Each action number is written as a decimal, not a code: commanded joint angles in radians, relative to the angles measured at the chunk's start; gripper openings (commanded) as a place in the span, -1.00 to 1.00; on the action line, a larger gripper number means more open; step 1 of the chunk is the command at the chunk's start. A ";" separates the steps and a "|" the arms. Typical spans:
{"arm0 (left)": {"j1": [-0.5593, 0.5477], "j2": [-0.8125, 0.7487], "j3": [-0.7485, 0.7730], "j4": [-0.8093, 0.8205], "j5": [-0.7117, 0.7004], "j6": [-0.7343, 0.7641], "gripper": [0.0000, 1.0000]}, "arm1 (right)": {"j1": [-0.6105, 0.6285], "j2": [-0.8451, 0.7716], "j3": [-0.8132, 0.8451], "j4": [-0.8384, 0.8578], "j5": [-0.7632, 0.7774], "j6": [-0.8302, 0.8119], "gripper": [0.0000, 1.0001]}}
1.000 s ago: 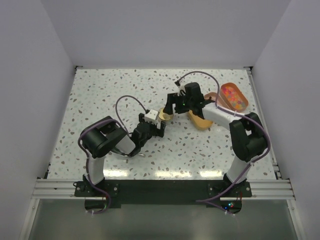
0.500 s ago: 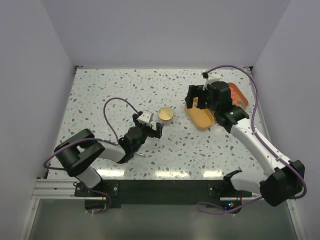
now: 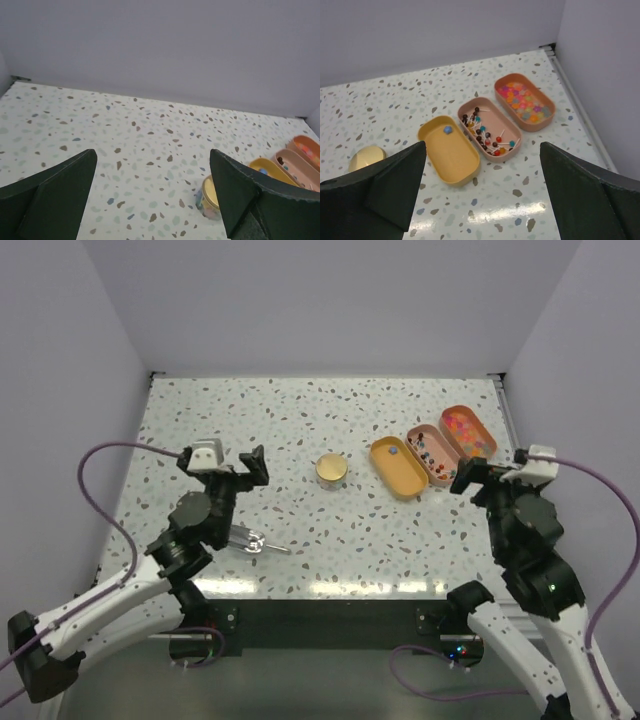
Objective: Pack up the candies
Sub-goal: Reset both arms
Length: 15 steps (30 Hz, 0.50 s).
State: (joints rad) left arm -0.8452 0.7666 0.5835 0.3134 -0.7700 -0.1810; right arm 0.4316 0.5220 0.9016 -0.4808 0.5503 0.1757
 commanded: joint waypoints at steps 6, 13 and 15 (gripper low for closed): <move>-0.002 -0.326 0.029 -0.280 -0.284 0.146 1.00 | 0.002 -0.454 -0.226 0.060 0.143 -0.206 0.98; 0.000 -0.421 -0.040 -0.185 -0.348 0.267 1.00 | 0.001 -0.498 -0.253 0.044 0.168 -0.243 0.98; 0.003 -0.437 -0.069 -0.145 -0.354 0.267 1.00 | 0.001 -0.488 -0.254 0.041 0.148 -0.242 0.98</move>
State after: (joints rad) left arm -0.8448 0.3450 0.5461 0.1070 -1.0752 0.0372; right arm 0.4320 0.0128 0.6445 -0.4568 0.6891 -0.0349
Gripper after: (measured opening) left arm 0.997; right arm 0.987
